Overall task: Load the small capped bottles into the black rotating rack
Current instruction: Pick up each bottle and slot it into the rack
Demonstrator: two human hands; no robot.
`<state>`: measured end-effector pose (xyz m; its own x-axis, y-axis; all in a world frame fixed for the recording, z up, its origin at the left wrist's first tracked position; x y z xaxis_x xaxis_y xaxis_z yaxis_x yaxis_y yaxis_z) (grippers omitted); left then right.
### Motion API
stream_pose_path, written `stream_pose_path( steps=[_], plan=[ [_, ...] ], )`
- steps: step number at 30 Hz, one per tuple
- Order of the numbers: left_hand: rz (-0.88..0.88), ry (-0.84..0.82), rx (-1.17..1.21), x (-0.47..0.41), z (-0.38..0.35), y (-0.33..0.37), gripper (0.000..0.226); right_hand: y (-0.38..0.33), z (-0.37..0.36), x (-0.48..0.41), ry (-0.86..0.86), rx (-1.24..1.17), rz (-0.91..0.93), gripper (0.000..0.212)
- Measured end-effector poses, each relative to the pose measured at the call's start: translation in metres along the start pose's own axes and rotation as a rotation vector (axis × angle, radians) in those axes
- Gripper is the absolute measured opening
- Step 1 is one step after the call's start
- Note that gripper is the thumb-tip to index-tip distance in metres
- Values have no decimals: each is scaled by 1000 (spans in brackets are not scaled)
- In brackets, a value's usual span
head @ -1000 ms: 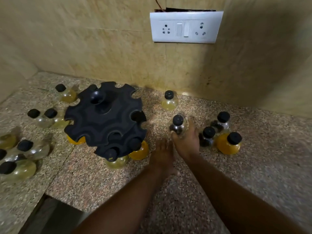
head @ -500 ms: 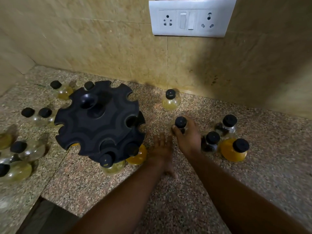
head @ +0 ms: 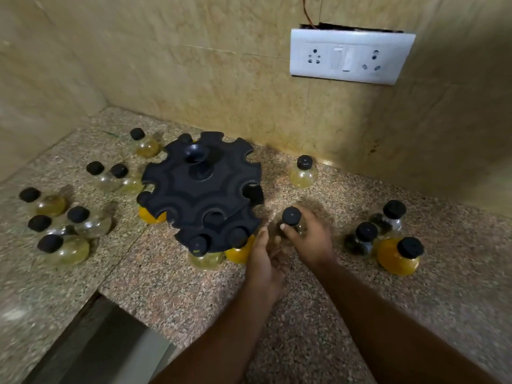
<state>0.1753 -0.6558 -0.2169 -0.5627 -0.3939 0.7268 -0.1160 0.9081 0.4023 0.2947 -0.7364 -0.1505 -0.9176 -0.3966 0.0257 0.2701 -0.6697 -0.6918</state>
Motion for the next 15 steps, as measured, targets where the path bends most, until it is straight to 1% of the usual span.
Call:
stream_pose_path(
  steps=[2, 4, 6, 9, 12, 15],
  plan=[
    [-6, 34, 110, 9, 9, 10, 37, -17, -7, 9, -37, 2, 46, 57],
    [-38, 48, 145, 18, 19, 22, 35, -35, -14, 18, -59, -2, 104, 54],
    [-74, 62, 138, 28, 32, 36, 31, -50, -25, 27, -103, 0, 147, 55],
    [-92, 43, 133, 36, 49, 57, 33, -67, -40, 42, -144, 52, 169, 59],
    [-81, 6, 113, 35, 67, 76, 35, -86, -49, 54, -127, 38, 193, 61],
    [-32, -13, 6, 39, 77, 85, 38, -93, -53, 56, -96, 70, 165, 60]
  ],
)
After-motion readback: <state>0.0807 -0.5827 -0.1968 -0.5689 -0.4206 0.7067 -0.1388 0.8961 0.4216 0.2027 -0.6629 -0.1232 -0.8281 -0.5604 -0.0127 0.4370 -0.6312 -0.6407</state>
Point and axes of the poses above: each hand's wrist, its own x-axis away from the middle knuckle, its own z-axis out of the back of the hand, y = z × x, the point moved 10 cm from there along -x, towards the middle knuckle, and after that the axes turned 12 degrees about x, right-handed, at the moved point
